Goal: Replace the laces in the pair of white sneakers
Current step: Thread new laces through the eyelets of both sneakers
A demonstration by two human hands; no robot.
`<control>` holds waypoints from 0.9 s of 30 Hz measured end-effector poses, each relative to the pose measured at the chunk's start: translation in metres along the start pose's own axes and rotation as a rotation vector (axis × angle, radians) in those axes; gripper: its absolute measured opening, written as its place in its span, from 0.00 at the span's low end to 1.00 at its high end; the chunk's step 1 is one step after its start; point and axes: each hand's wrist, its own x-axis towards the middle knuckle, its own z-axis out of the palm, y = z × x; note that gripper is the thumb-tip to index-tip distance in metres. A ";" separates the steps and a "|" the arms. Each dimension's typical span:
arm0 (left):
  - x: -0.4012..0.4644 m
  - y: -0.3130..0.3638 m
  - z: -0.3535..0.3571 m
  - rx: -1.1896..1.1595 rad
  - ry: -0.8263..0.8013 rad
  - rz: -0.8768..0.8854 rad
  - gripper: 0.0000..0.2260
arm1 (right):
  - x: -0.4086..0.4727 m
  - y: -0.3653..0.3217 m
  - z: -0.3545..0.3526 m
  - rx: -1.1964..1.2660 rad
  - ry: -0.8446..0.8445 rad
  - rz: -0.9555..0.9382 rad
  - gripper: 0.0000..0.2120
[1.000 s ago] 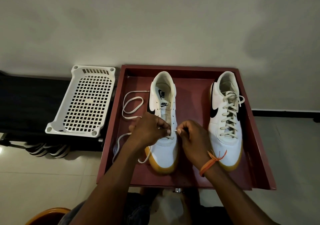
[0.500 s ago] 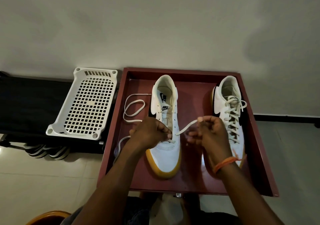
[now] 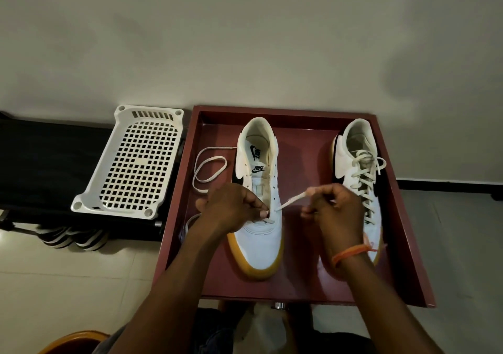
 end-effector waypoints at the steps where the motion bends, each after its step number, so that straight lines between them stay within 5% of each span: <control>1: -0.001 0.001 0.000 0.007 0.004 0.002 0.02 | 0.006 -0.003 -0.009 0.052 0.079 0.003 0.04; 4: -0.002 0.003 0.002 0.050 0.023 0.002 0.02 | 0.011 -0.001 -0.014 0.059 0.106 -0.051 0.03; 9: -0.001 0.005 0.002 0.052 0.030 0.026 0.02 | -0.015 0.013 0.019 -0.231 -0.253 -0.110 0.18; 14: -0.002 0.005 0.001 0.078 0.019 0.027 0.02 | -0.019 0.014 0.016 -0.348 -0.260 -0.332 0.05; 17: -0.004 0.004 -0.005 0.109 0.005 -0.006 0.00 | -0.007 0.010 0.009 -0.206 -0.237 -0.176 0.07; 22: -0.004 0.003 -0.011 0.049 -0.060 0.019 0.03 | 0.018 0.001 -0.025 0.099 0.037 0.004 0.03; 27: 0.000 0.005 -0.019 -0.058 0.173 0.172 0.07 | -0.008 0.006 0.007 -0.131 -0.197 -0.167 0.19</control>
